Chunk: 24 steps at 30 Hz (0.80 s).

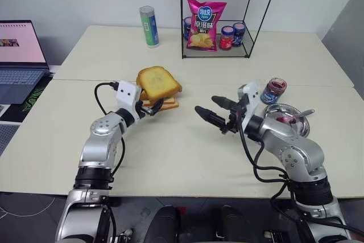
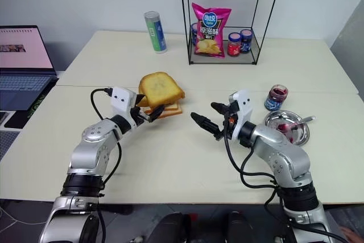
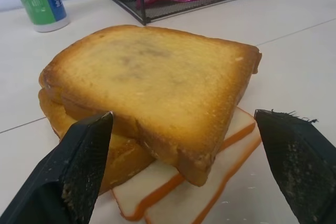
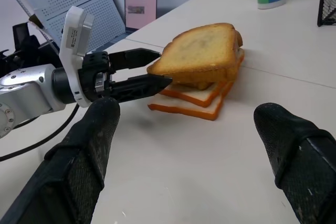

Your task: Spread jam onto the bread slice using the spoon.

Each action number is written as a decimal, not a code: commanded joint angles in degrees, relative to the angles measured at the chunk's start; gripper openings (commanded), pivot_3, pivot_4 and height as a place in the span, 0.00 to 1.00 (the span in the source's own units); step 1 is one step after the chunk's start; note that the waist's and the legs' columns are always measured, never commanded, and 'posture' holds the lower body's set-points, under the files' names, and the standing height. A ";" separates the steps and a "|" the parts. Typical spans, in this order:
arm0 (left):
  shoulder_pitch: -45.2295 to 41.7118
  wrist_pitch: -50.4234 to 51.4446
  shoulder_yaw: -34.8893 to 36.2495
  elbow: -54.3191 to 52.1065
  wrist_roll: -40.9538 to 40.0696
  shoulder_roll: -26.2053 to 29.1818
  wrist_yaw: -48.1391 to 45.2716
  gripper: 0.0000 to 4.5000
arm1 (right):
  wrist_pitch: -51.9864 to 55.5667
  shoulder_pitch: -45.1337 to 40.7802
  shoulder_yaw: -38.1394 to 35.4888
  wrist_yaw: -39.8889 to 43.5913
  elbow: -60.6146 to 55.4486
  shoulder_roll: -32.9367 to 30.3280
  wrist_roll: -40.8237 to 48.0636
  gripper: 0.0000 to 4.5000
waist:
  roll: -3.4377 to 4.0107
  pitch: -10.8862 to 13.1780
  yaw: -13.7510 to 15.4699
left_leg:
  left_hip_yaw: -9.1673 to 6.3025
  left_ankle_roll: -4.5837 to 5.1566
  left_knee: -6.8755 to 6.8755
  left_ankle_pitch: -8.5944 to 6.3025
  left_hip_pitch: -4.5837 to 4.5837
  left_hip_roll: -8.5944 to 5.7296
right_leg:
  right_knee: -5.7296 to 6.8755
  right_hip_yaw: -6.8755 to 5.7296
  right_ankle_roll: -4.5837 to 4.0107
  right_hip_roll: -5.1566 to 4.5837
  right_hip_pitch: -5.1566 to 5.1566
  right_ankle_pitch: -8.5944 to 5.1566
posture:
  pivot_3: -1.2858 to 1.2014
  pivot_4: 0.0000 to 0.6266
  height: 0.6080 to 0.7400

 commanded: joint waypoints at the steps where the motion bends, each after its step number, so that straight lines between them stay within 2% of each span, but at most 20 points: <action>1: -0.29 -0.78 0.92 -1.60 -0.48 0.07 -0.30 0.84 | -2.11 -1.09 -1.22 0.71 -0.65 0.32 -0.88 1.00 | 0.00 0.00 -0.03 | 0.00 0.00 0.04 0.00 -0.01 0.00 | 0.01 0.00 0.00 0.00 0.00 0.00 | 0.52 0.24 1.00; 5: -0.37 -0.73 1.10 -1.47 -0.40 0.12 -0.43 0.63 | -2.55 -0.68 -1.22 1.03 -0.65 0.54 -1.43 1.00 | 0.00 0.00 -0.04 | -0.02 0.00 0.20 0.00 -0.04 0.03 | 0.05 0.00 -0.02 0.01 0.01 0.05 | 0.52 0.24 1.00; 20: -1.11 -0.12 1.14 -3.27 -0.60 -0.04 -0.06 0.03 | -3.65 -0.56 -1.83 1.83 0.43 0.71 -2.04 1.00 | 0.00 0.00 -0.05 | -0.01 0.02 0.43 -0.01 -0.10 0.08 | 0.05 0.05 -0.04 0.04 0.02 0.21 | 0.52 0.24 1.00; 24: -1.99 0.89 1.32 -5.41 -1.41 0.19 -0.31 0.01 | -3.67 -0.76 -1.92 2.35 0.53 0.38 -2.14 1.00 | 0.00 0.00 -0.06 | -0.02 0.02 0.44 0.00 -0.10 0.08 | 0.06 0.05 -0.05 0.04 0.02 0.22 | 0.52 0.24 1.00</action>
